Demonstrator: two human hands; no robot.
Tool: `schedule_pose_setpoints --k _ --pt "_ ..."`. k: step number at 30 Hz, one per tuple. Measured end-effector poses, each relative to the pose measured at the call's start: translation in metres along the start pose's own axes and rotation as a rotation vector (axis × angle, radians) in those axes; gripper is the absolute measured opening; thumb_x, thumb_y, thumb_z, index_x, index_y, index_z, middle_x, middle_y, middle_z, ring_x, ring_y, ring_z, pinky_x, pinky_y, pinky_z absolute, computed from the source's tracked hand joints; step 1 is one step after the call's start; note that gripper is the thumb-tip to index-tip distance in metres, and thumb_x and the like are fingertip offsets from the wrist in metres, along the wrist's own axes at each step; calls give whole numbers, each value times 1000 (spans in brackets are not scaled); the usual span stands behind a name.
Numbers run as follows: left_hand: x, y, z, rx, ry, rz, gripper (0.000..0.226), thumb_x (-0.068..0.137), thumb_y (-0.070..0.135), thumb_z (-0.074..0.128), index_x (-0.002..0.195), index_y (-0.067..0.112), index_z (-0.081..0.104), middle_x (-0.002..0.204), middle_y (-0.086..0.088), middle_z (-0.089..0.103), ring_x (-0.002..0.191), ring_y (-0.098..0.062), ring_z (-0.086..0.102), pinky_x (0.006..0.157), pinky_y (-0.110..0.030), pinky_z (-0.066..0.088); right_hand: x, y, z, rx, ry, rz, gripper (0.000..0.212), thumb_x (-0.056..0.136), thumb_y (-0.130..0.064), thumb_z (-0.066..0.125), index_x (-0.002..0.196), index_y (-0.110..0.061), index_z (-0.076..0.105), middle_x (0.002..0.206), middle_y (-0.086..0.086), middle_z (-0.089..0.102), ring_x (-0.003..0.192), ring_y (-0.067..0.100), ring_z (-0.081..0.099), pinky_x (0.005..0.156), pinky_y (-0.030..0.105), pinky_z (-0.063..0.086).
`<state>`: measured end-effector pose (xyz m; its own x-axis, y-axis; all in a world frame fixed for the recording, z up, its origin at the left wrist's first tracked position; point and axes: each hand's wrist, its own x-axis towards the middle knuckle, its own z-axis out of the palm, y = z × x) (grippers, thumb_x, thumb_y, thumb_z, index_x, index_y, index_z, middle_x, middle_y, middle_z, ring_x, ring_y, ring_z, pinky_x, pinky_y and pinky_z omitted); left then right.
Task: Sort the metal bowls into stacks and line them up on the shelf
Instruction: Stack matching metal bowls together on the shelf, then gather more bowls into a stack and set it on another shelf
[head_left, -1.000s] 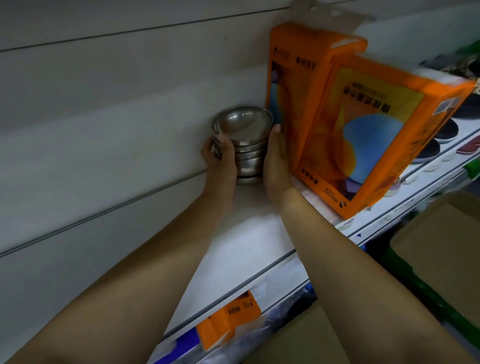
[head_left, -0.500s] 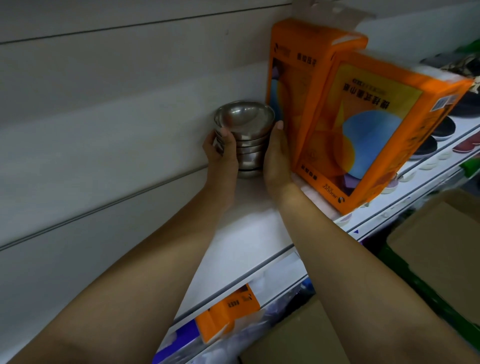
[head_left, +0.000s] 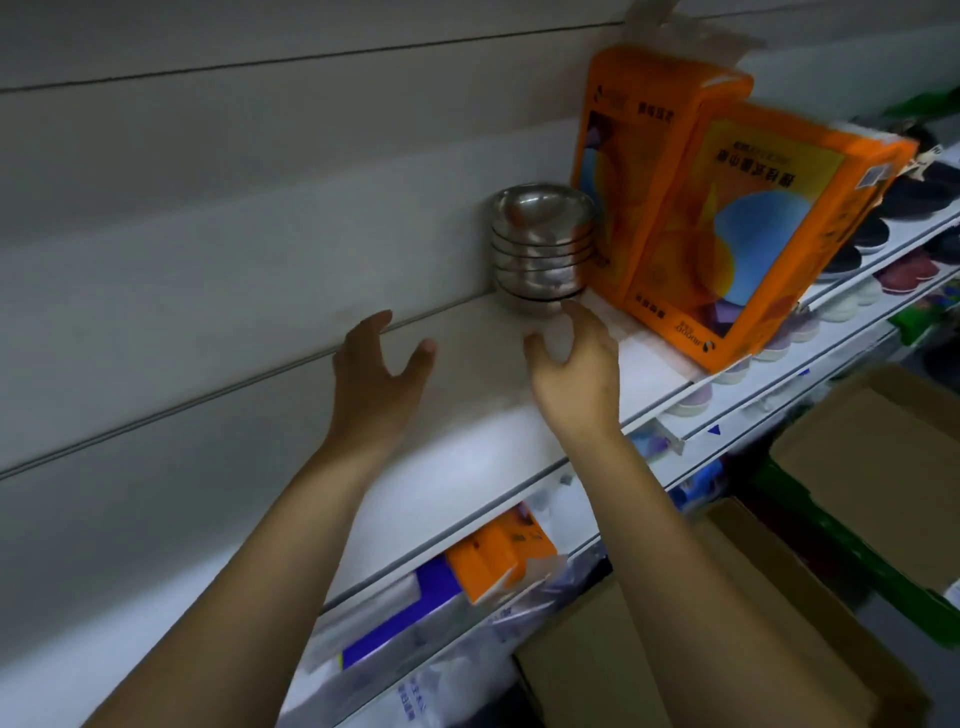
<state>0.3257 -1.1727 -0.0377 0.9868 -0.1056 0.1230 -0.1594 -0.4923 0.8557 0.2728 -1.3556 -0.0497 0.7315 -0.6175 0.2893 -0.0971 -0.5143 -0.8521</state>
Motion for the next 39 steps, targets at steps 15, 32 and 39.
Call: schedule_pose_setpoints --k 15,32,39 --pt "-185 -136 -285 464 196 65 70 84 54 59 139 11 58 138 -14 60 133 -35 47 109 -43 40 -254 -139 107 -109 -415 -275 60 94 -39 66 147 -20 46 156 3 40 146 19 26 113 38 38" --pt "-431 -257 -561 500 750 -395 67 86 51 67 142 14 54 137 -10 58 134 -28 42 109 -43 38 -528 -330 276 49 -985 -720 61 94 -45 64 146 -18 48 148 0 49 141 19 32 113 33 34" --pt "-469 -282 -622 573 857 -503 61 90 47 70 141 19 53 133 -5 61 132 -24 41 106 -46 41 -585 -377 330 68 -1090 -797 63 92 -48 65 145 -19 48 149 1 48 141 19 31 111 33 33"
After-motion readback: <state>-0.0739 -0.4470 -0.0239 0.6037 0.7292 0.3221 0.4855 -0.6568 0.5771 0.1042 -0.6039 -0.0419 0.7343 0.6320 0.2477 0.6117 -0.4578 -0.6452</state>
